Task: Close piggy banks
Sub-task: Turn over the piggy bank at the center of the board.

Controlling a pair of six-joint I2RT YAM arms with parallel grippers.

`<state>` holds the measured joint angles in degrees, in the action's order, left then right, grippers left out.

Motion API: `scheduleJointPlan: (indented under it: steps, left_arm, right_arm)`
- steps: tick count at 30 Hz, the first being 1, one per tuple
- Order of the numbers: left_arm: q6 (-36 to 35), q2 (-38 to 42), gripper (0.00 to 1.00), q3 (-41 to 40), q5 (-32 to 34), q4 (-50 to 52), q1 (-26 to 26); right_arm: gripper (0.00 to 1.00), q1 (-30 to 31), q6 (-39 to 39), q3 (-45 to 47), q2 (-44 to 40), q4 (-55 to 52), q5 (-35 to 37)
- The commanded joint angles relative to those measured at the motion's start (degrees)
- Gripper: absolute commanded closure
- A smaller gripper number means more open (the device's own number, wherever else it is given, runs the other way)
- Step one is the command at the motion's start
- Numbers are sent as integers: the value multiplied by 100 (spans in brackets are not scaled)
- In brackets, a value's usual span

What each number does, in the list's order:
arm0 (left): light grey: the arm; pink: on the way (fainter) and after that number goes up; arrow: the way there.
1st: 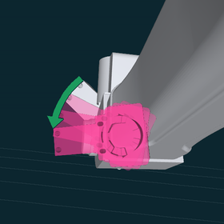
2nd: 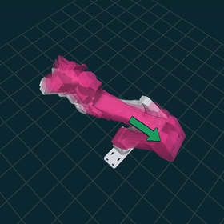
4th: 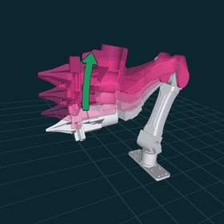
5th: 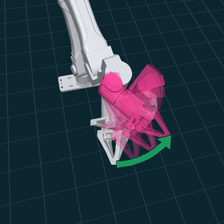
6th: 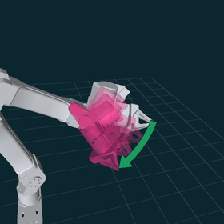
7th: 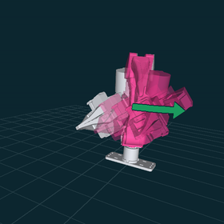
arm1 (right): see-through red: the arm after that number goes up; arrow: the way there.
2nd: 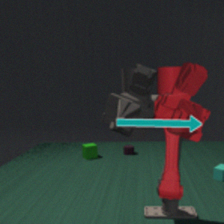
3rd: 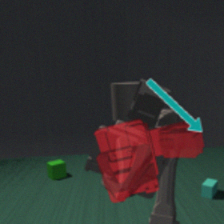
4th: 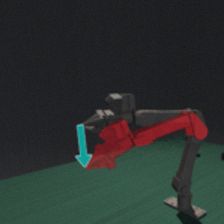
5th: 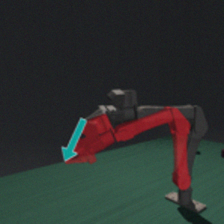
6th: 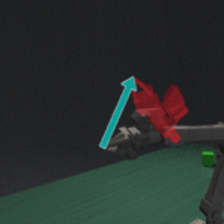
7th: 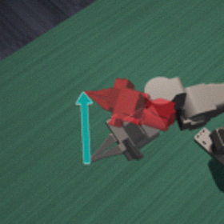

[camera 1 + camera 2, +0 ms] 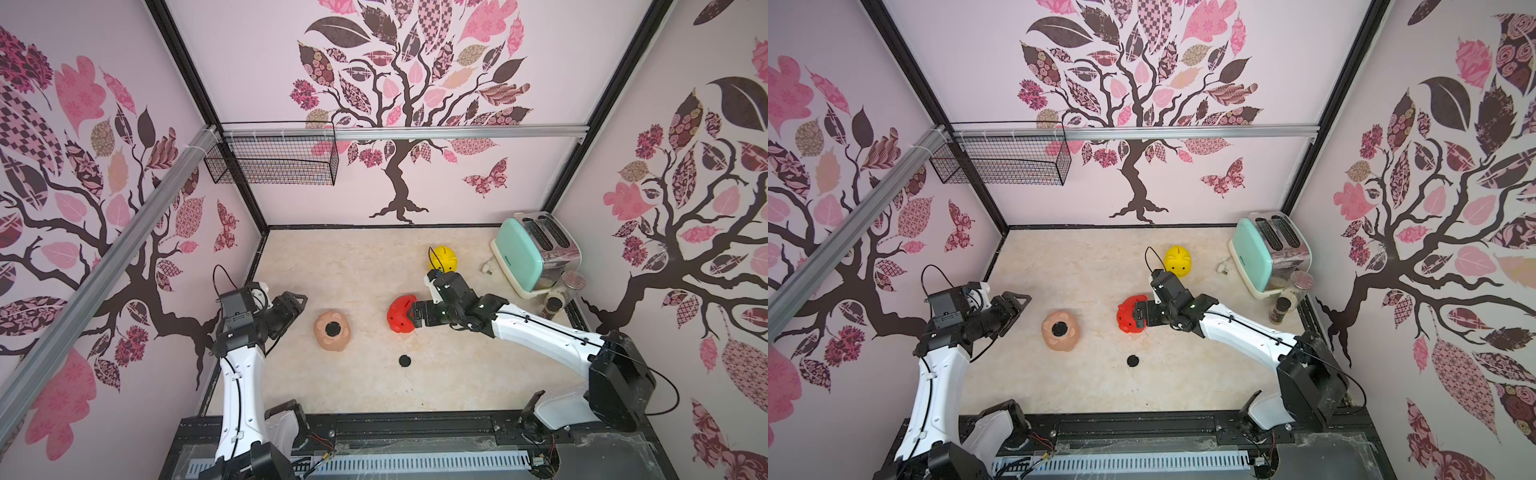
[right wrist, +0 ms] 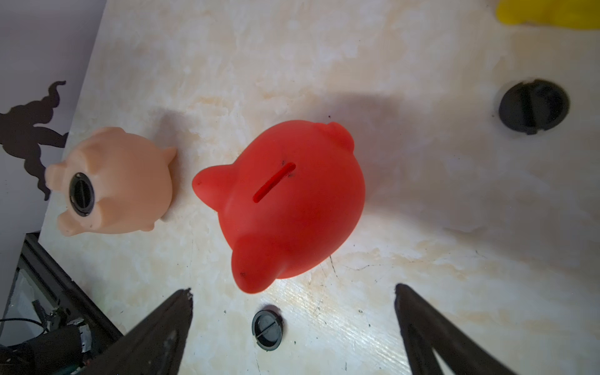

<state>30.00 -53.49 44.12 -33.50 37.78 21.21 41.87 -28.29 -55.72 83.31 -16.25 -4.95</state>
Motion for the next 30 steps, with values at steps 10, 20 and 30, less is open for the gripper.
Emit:
scheduleJointPlan:
  steps: [10,20,30]
  left_arm:
    - [-29,-42,30,-32,-17,-54,-16]
    - [-29,-43,30,-26,5,-54,-4]
    - [-29,-46,30,-30,9,-44,-4]
  right_arm:
    - [0,-191,454,-506,680,-10,-374]
    - [1,-249,592,-511,819,-185,-584]
    - [4,-302,737,-544,748,-595,-89]
